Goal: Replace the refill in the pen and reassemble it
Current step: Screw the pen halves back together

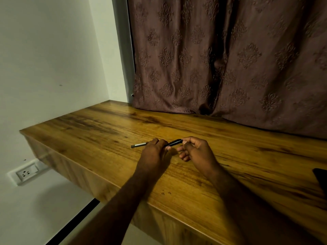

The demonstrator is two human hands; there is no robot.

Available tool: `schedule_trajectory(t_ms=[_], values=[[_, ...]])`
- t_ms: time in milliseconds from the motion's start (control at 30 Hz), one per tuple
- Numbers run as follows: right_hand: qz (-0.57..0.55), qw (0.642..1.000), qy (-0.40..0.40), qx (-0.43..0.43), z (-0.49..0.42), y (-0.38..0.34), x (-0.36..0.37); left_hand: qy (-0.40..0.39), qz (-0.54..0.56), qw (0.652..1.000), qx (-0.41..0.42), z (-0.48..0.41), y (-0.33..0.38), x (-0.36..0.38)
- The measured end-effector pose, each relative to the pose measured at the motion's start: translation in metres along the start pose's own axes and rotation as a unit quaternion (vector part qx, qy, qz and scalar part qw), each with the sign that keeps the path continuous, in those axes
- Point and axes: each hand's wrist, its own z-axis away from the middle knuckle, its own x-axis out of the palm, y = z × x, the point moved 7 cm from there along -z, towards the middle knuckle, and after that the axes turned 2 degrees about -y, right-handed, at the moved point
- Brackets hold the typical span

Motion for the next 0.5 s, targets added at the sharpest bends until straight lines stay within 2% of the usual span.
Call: schedule_trajectory(t_ms=[267, 500], values=[[0.209, 0.975, -0.020, -0.075, 0.001, -0.003, 0.005, 0.011, -0.005, 1.000, 0.010, 0.000, 0.001, -0.001], [0.282, 0.954, -0.009, -0.096, 0.001, -0.009, 0.002, 0.020, 0.018, 1.000, 0.010, 0.002, 0.007, -0.007]])
